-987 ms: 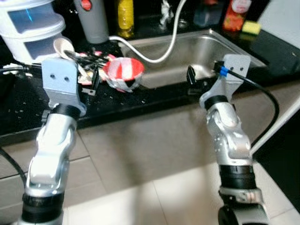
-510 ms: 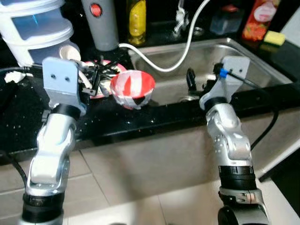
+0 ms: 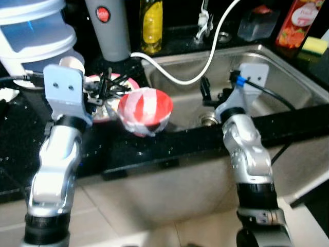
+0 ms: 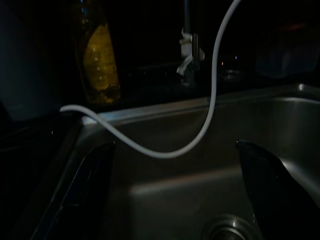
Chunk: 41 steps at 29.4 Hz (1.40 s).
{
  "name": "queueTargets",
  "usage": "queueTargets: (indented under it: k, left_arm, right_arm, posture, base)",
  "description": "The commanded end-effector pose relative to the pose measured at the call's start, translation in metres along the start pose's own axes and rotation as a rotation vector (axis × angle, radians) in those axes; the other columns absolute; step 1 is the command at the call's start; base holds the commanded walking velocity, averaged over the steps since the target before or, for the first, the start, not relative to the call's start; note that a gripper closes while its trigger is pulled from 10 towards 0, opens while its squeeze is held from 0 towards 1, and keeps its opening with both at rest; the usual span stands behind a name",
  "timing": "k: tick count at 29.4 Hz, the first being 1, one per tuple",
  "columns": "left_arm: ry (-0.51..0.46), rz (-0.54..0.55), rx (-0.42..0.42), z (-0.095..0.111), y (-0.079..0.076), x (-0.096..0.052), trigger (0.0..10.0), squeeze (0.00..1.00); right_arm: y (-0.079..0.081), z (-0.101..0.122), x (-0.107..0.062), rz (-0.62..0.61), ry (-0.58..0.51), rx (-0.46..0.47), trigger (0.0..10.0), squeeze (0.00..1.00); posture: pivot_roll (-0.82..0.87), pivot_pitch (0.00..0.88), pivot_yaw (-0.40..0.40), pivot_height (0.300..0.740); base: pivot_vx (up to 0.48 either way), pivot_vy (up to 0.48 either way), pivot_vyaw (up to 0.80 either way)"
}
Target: Kitchen organization
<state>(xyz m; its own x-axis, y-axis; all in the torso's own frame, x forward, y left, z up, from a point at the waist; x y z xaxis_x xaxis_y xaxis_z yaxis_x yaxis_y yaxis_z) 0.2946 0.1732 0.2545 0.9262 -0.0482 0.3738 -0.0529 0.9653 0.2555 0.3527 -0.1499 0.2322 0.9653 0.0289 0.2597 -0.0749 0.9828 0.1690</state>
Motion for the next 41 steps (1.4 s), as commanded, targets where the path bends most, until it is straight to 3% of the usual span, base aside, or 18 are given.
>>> queueTargets:
  k: [1, 14, 41]
  left_arm:
    - [0.020, -0.004, -0.006, -0.0040, -0.0017, -0.0024, 10.0, 0.00]
    - [0.026, -0.010, 0.006, -0.0057, -0.0036, -0.0034, 10.0, 0.00]
    - [0.043, -0.017, 0.005, -0.0098, -0.0075, -0.0040, 10.0, 0.00]
  right_arm:
    - [0.0020, -0.0027, -0.0004, 0.007, 0.010, 0.003, 10.0, 0.00]
    - [0.0053, -0.0042, -0.0001, 0.025, 0.012, -0.007, 10.0, 0.00]
    - [0.0044, -0.0049, 0.0022, 0.021, 0.018, -0.029, 10.0, 0.00]
  posture:
    - [0.09, 0.000, 0.025, 0.740]
    - [0.09, 0.000, 0.021, 0.740]
    - [0.09, 0.000, 0.014, 0.740]
  base:
    - [0.000, 0.000, 0.00]
    - [0.000, 0.000, 0.00]
    - [0.000, 0.000, 0.78]
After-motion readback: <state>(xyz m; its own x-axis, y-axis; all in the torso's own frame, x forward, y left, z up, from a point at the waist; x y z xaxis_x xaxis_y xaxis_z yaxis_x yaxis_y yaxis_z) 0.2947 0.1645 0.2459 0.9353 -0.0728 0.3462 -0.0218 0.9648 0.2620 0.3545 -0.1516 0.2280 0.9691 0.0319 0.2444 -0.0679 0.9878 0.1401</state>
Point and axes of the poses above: a point about 5 cm out from each wrist's last joint towards the gripper, its own x axis pointing out of the wrist towards the gripper, its own z axis along the axis of the wrist's last joint, y = z × x, the point moved 2 cm from there along x, pointing out of the wrist towards the gripper, and after that the axes turned 5 degrees about x, right-handed, at the moved point
